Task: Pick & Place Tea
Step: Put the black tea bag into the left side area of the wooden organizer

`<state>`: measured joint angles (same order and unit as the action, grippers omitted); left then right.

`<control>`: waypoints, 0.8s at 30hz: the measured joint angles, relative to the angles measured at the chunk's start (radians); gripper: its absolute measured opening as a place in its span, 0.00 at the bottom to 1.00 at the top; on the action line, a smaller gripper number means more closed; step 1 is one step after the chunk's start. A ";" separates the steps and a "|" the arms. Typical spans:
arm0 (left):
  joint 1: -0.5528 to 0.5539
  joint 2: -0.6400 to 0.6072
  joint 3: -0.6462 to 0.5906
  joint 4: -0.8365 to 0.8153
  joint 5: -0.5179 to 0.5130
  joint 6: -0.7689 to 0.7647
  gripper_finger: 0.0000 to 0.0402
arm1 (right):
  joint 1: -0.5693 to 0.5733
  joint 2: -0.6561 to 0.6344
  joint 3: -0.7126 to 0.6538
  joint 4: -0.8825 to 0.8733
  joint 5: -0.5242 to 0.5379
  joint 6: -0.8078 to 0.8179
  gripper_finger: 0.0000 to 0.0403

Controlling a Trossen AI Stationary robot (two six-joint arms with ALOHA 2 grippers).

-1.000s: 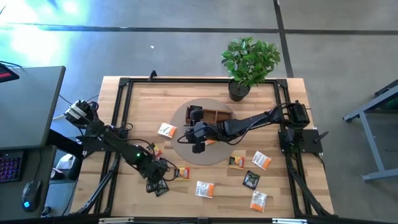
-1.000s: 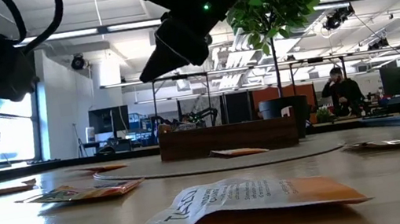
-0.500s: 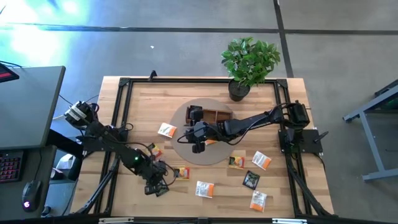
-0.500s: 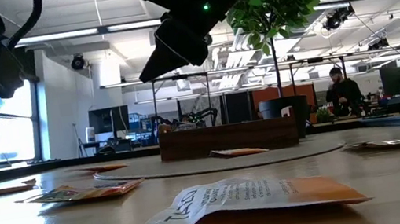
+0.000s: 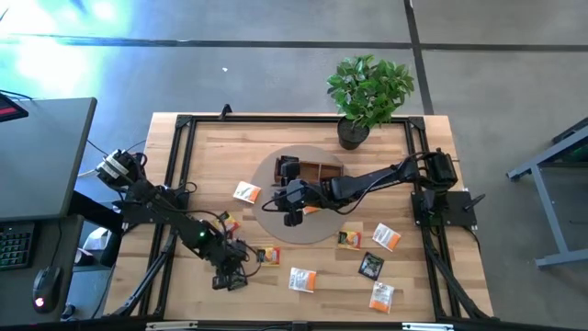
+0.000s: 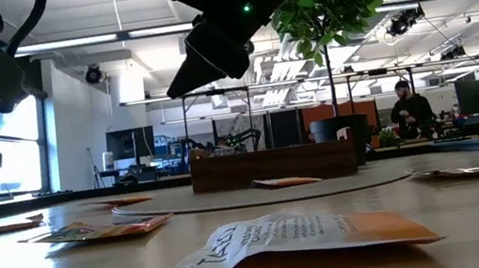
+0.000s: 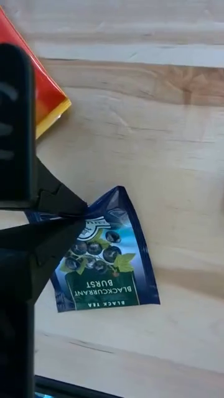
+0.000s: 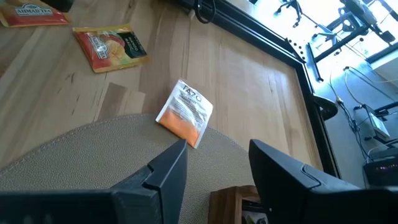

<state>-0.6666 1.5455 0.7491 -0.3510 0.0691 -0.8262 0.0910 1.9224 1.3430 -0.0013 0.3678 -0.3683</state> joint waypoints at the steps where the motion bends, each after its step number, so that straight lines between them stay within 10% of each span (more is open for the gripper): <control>1: 0.005 0.000 0.007 -0.009 -0.006 0.018 0.03 | 0.000 0.000 0.000 0.000 0.004 -0.006 0.42; 10: 0.117 -0.014 0.167 -0.347 -0.205 0.210 0.01 | 0.039 -0.059 0.000 -0.217 0.267 -0.057 0.42; 17: 0.263 -0.015 0.357 -0.586 -0.524 0.532 0.00 | 0.050 -0.214 0.000 -0.683 0.206 0.394 0.40; 24: 0.454 -0.017 0.475 -0.476 -0.745 0.884 0.00 | 0.047 -0.262 0.000 -1.013 0.204 0.776 0.35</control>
<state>-0.2131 1.5288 1.2242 -0.8269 -0.6756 0.0580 0.1383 1.6602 1.3434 -1.0148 0.5716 0.4078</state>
